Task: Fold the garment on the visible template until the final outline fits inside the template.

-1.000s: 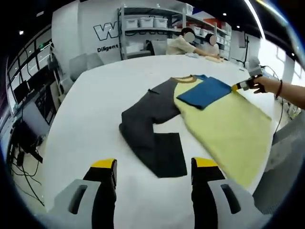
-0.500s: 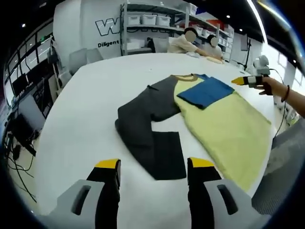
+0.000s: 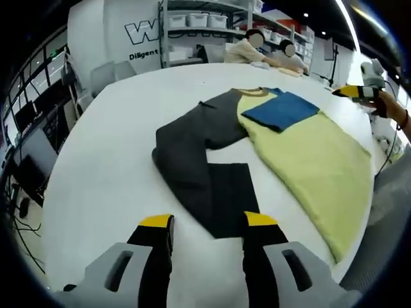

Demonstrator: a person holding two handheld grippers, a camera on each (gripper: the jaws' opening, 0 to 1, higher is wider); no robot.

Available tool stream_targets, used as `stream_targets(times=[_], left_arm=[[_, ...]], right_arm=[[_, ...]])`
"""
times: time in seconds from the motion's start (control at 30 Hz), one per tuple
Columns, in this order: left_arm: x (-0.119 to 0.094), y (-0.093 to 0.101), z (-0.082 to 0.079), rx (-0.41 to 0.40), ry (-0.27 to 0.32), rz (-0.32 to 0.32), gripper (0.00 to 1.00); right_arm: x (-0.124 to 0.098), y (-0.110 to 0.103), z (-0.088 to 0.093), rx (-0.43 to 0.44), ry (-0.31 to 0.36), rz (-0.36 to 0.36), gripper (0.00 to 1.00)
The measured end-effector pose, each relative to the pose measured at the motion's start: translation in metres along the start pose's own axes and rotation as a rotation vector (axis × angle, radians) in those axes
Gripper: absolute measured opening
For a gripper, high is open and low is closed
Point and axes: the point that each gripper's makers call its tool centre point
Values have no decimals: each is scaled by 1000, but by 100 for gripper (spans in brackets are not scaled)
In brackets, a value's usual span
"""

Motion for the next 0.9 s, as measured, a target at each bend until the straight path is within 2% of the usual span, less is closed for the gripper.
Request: stream_targets(times=[0.2,0.23,0.27,0.3,0.4,0.57,0.77,0.9], left_arm=[[0,-4,-1,10,3,-19,27],[1,-4,-1,9,3,-21,25],[1,-9,0,13,-2,-52,21],[2,-8,-1,16,3,-42,20],[4,-9,0,5,3,-32,16],[5,-6,-1,-20,3,-16,2],[3,-11,1,-30,-9,-6,2],[-8,-18,-8,-30,6,-8,2]], right_arm=[[-18,-20,5,-42,-11,-59,99],[-19,-21,5,-44,-12,-63,99],[-23,-27,9,-55,-25,-74,99],[-25,-29,11,-64,-24,-79,99],[-32,-33,17,-84,-35,-74,99],[-40,-31,19,-70,-19,-54,98],[-45,-28,22,-73,-21,-31,97],[-47,-26,21,-78,-16,-19,96]])
Point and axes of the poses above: the point that each gripper's makers call its tool centre point, and the gripper's own axes: x roughly forward along the fingers, y roughly to its right, z roughly out of its underside, and after that the axes turned 6 degrees about x, right-handed
